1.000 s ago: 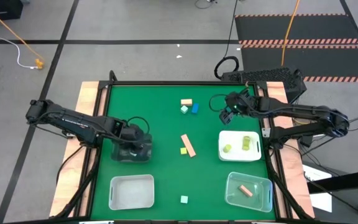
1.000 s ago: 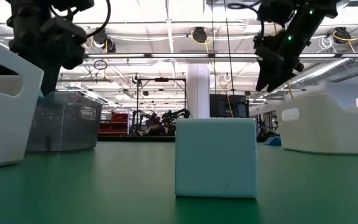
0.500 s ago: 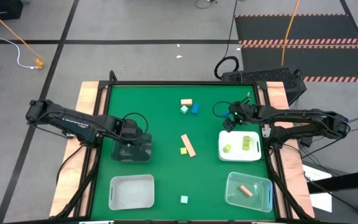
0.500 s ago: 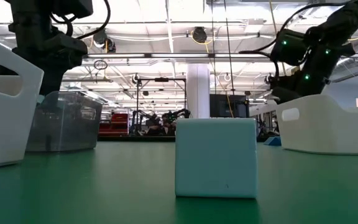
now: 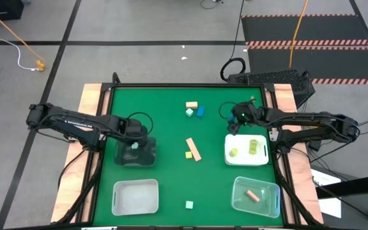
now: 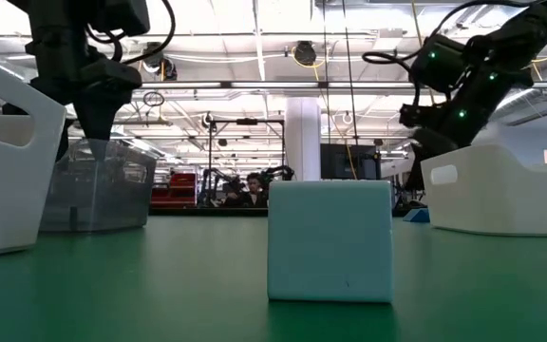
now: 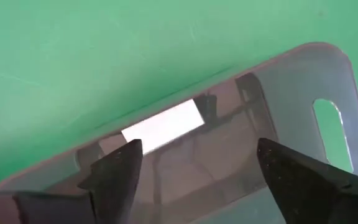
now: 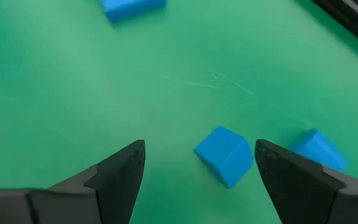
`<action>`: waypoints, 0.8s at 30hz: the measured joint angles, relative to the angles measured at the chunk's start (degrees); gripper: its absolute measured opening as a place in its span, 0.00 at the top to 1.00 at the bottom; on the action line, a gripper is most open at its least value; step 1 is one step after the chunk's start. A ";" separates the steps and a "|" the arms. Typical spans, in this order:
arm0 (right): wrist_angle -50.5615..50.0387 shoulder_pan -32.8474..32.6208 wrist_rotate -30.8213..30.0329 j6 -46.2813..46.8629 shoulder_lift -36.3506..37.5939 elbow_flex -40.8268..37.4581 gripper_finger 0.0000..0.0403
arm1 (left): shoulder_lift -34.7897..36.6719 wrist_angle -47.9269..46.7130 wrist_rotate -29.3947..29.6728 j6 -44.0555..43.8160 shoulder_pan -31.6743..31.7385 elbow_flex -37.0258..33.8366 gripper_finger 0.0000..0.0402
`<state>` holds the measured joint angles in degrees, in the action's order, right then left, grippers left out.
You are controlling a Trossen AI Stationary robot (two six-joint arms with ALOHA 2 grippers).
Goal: Sort & place blocks by color
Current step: Put the right blue block into the gray bin
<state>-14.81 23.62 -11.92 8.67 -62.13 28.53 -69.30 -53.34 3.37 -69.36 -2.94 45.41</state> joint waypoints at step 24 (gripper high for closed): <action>-0.33 6.07 7.65 -17.95 -0.07 0.00 0.27 | 12.40 24.77 -1.33 9.50 2.72 3.14 0.32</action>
<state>-15.14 29.69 -4.27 -9.28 -62.19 28.53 -56.90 -28.57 2.03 -59.86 -0.22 48.55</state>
